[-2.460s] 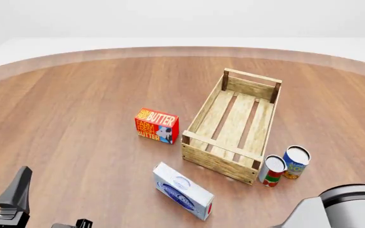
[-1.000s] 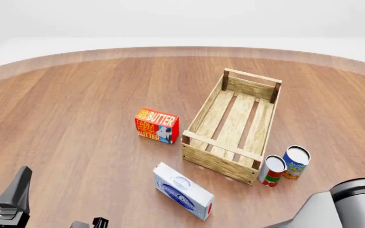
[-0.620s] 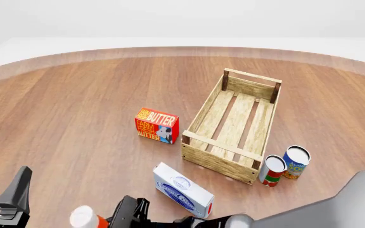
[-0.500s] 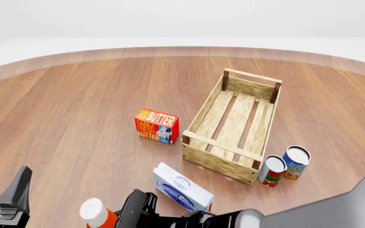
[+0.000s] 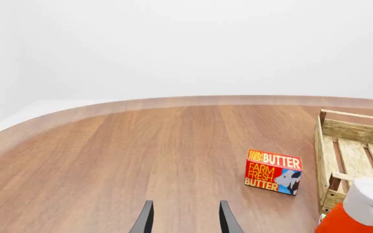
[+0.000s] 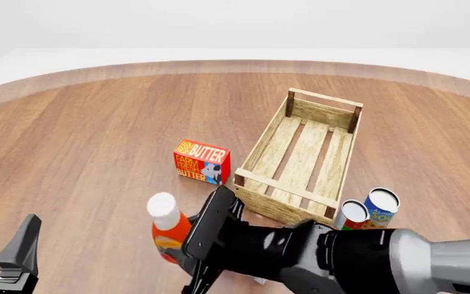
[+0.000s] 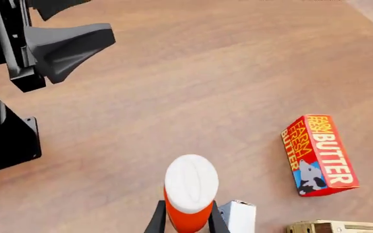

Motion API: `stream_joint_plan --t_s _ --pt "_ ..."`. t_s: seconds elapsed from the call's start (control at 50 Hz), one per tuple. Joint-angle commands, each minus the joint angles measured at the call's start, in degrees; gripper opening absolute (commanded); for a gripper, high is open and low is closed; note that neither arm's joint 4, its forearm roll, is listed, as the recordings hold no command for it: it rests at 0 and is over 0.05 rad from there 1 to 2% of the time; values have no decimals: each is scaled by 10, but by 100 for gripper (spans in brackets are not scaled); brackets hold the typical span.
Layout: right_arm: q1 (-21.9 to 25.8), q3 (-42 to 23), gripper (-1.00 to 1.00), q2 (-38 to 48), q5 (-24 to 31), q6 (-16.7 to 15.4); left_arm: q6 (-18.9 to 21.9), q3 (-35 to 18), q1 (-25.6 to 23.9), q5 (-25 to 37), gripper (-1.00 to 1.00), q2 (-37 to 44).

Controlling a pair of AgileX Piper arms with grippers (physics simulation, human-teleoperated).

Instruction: Pick up the ketchup, and put it in the wooden tray.

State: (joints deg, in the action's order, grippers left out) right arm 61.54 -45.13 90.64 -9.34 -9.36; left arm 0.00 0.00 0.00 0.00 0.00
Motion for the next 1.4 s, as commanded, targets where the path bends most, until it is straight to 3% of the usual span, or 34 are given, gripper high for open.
stream_joint_plan --t_s 0.02,0.26,0.42,0.68,1.02,1.4 --pt "-71 -19 -100 -72 72 -17 0 0 0 0 100 0" --pt "-163 -47 -100 -126 128 -40 0 0 0 0 100 0" --pt "-249 -79 -100 -134 162 -57 0 0 0 0 100 0" --pt "-347 -98 -100 -99 147 -47 0 0 0 0 100 0" --pt "-413 -115 -100 -40 128 -26 0 0 0 0 100 0" --pt "-449 -78 -100 -12 77 -3 0 0 0 0 100 0"
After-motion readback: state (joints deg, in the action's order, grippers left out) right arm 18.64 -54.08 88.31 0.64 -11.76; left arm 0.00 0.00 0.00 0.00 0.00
